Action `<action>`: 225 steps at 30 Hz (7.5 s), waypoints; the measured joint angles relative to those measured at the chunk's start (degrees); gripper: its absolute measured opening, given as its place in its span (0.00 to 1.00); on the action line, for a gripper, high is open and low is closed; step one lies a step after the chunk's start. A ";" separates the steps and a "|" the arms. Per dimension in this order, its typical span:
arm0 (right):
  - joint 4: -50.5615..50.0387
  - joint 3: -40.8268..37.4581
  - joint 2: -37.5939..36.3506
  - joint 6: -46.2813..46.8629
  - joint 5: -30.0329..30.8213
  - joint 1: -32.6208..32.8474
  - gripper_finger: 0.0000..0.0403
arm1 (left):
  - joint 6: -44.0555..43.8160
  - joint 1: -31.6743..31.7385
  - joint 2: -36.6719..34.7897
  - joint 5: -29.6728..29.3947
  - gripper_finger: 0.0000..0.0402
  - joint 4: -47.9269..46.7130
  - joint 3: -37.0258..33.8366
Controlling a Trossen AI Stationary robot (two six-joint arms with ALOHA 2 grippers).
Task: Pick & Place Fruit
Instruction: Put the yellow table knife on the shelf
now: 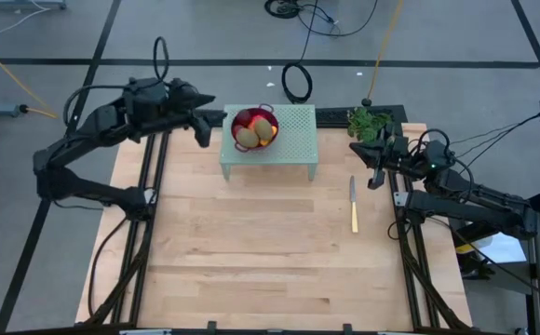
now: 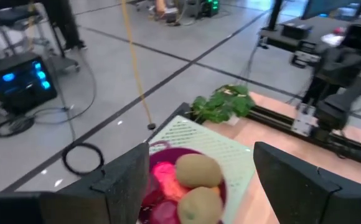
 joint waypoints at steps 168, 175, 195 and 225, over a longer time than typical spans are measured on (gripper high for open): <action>-77.00 19.47 41.38 75.48 14.25 34.37 0.49 | -20.61 -25.45 -66.06 -1.33 0.70 14.04 -72.31; -71.37 14.96 41.38 78.26 13.41 34.34 0.48 | -18.96 -25.45 -66.06 -1.38 0.70 14.04 -72.31; -58.95 6.06 41.38 79.47 11.90 34.34 0.47 | -18.75 -25.45 -66.06 -1.36 0.70 14.04 -72.29; -55.07 1.57 43.34 82.27 11.91 34.34 0.20 | -18.88 -25.44 -66.06 -1.36 0.70 14.04 -72.29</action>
